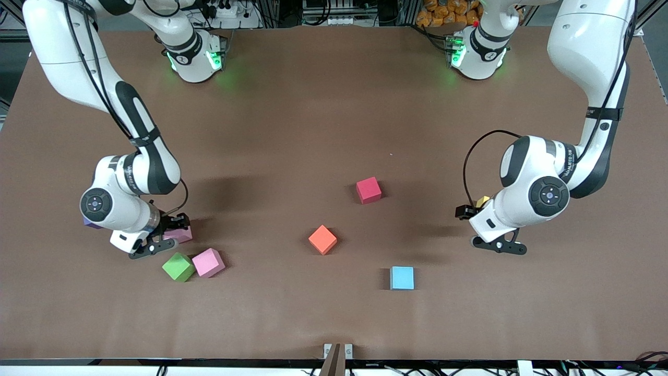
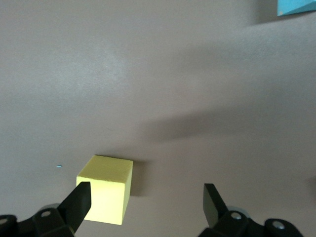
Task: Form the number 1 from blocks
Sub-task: 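Grasp the yellow block with the left gripper while the right gripper grasps pink, then place the light pink block at the table center with the right gripper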
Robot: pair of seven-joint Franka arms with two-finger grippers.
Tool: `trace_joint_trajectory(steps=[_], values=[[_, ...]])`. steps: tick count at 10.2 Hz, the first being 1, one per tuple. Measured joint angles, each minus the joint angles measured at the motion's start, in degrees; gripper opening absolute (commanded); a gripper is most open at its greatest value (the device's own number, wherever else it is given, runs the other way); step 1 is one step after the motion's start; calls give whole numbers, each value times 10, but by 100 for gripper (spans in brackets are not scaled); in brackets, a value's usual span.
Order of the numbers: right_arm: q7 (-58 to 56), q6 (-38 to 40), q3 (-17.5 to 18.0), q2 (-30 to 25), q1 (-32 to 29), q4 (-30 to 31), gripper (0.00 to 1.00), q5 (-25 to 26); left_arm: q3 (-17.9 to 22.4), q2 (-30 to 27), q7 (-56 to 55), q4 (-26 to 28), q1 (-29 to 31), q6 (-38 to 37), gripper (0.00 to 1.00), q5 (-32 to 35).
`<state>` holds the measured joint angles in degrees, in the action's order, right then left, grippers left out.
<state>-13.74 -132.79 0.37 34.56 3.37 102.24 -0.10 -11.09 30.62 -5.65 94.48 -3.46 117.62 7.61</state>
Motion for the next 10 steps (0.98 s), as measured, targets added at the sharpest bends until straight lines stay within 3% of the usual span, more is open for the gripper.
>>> trace_joint_trajectory(steps=[4, 8, 10], values=[[193, 155, 6, -81, 103, -15, 0, -2, 0, 1, 15, 14, 4, 0, 100, 16], [439, 163, 13, -85, 267, -8, 0, -11, 2, 16, 19, 29, 20, 0, 100, 50], [504, 162, 23, -85, 317, -8, 0, -50, 1, 27, 34, 32, 21, 1, 100, 54]])
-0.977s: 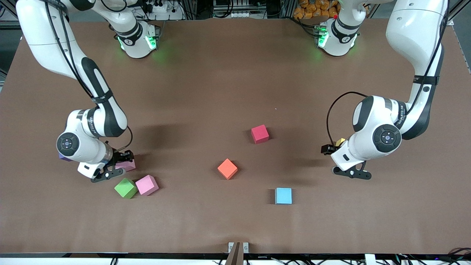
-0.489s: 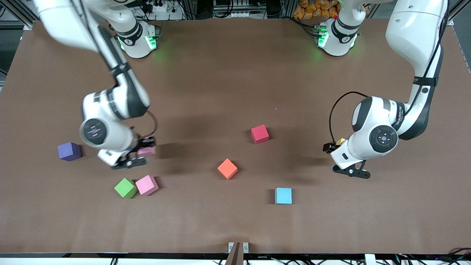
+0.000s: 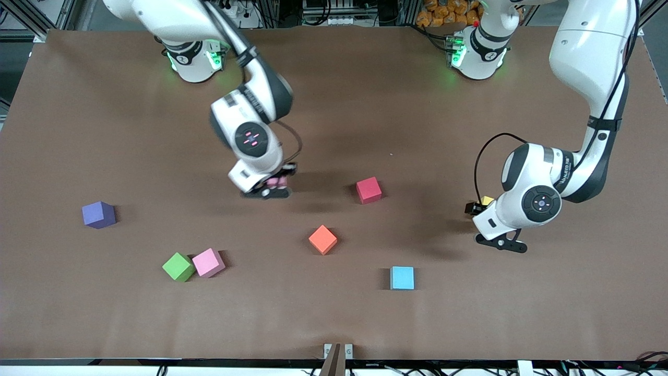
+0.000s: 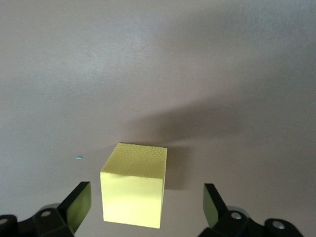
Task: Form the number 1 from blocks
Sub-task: 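Place the light pink block at the table center with the right gripper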
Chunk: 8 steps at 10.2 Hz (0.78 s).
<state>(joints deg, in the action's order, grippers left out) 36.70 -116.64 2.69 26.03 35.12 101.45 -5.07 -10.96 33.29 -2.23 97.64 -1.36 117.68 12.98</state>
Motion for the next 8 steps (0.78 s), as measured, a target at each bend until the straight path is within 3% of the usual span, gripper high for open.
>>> trace_joint_trajectory(steps=[4, 8], values=[[131, -9, 6, -1, 98, 0, 0, -13, 1, 10, 34, 6, 12, 0, 100, 2], [182, -24, 6, 5, 138, 7, 0, -13, 1, 19, 37, 16, 18, 0, 100, 3]])
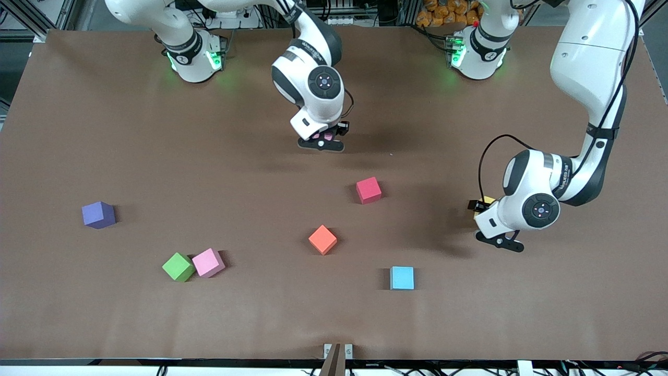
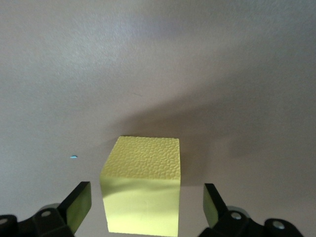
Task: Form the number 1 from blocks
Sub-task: 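Place the light pink block at the table center with the right gripper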
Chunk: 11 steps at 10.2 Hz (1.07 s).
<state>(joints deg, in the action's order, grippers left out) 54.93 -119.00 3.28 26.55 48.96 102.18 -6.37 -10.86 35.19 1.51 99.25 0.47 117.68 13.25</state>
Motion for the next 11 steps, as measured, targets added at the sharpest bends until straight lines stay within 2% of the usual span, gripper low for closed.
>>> trace_joint_trajectory(steps=[1, 2, 3, 6, 9, 11], values=[[5, -7, 0, 1, 9, 6, 0, 0, 0, 2, 0, 4, 1, 0, 74, 0], [23, -20, 0, 2, 21, 13, 0, 0, 0, 5, 0, 7, 2, 0, 8, 0], [48, -39, 0, 2, 36, 19, 0, 0, 1, 8, 0, 7, 2, 0, 0, 0], [103, -100, 1, 4, 71, 49, 0, -1, 1, 9, 0, 7, 3, 0, 0, 0], [123, -205, 1, 11, 102, 120, 0, -1, -1, 4, 0, 2, 3, 3, 0, 0], [124, -211, 1, 11, 106, 132, 0, -1, -13, -20, -17, -2, 2, 2, 0, 0]])
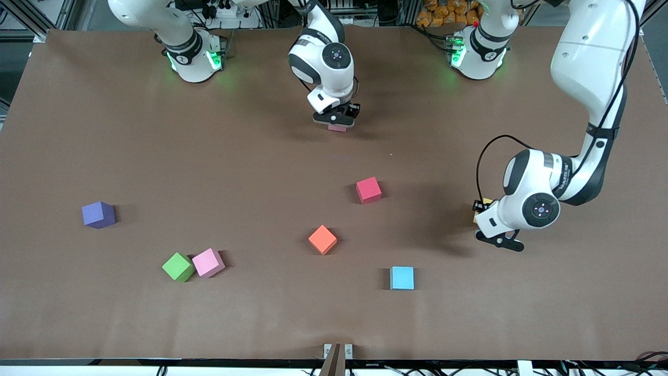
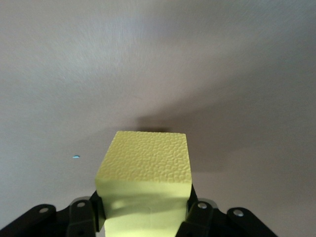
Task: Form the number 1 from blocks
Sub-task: 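Place the light pink block at the table center with the right gripper, then carry the yellow block to the pink block while the right gripper withdraws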
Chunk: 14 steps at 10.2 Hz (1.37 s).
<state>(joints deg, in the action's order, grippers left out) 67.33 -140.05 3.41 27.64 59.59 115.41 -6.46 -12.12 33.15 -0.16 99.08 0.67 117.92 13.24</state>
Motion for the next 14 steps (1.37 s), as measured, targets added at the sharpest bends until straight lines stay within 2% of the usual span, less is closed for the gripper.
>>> trace_joint_trajectory(steps=[5, 7, 11, 13, 14], values=[[-24, 0, 12, 0, 5, 2, 0, 0, -107, -44, -129, 10, -6, -41, 0, 0], [-44, -1, 10, 1, 5, 7, 99, 0, -140, -49, -170, 24, -6, -43, 0, 0], [-52, -5, 5, 2, -12, 4, 100, 0, -180, -50, -226, 44, -5, -43, 0, 0], [-52, 11, 3, -1, -21, -28, 100, 0, -196, -50, -252, 50, -5, -43, 0, 0], [-52, 51, 2, -3, -31, -61, 100, -1, -205, -50, -267, 51, -5, -43, 0, 0]])
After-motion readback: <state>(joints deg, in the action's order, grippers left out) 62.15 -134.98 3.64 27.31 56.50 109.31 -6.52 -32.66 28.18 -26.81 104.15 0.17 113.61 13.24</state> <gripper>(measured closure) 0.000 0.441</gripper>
